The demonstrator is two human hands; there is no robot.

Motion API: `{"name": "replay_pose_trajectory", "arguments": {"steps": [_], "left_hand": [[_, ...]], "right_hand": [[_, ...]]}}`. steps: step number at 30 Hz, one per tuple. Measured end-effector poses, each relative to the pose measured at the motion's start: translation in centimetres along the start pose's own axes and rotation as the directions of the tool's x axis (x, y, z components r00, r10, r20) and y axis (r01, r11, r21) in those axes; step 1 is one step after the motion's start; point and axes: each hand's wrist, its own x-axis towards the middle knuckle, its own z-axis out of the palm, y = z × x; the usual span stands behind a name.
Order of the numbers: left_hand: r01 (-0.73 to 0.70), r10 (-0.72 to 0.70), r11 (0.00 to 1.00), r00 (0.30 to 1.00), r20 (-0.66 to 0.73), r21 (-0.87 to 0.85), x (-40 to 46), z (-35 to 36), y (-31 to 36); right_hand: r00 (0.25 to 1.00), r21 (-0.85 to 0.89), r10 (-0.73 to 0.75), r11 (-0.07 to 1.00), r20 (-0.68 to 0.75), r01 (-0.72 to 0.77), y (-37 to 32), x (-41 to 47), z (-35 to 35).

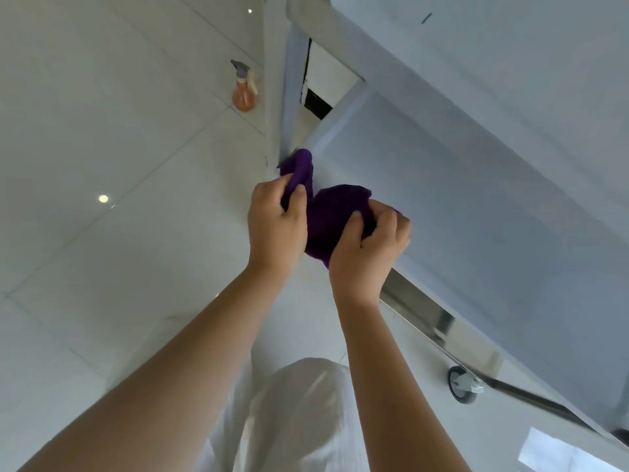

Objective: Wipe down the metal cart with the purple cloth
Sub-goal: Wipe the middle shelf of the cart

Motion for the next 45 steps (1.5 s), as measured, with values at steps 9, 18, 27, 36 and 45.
{"name": "replay_pose_trajectory", "arguments": {"steps": [9, 18, 27, 36, 45], "left_hand": [[-0.569, 0.516, 0.757, 0.822, 0.241, 0.322, 5.3, 5.1, -4.8], [-0.588, 0.574, 0.752, 0.806, 0.144, 0.298, 9.5, 8.1, -4.9], [-0.528, 0.532, 0.846, 0.828, 0.179, -0.072, 8.5, 5.0, -6.7], [-0.61, 0.578, 0.754, 0.792, 0.197, 0.243, 7.3, 6.9, -10.1], [-0.404, 0.365, 0.641, 0.908, 0.203, 0.652, 5.8, 8.3, -7.5]], "right_hand": [[0.961, -0.52, -0.028, 0.836, 0.276, 0.174, 3.8, 6.5, 3.6], [0.7, -0.206, -0.336, 0.797, 0.63, 0.567, 4.1, 9.8, 4.0], [0.595, -0.322, -0.17, 0.709, 0.785, 0.627, 2.5, 11.1, 7.0], [0.554, -0.178, -0.433, 0.651, 0.711, 0.737, 3.1, 13.4, 8.7], [0.613, -0.237, -0.435, 0.653, 0.66, 0.719, 2.5, 18.1, 10.9]]}}
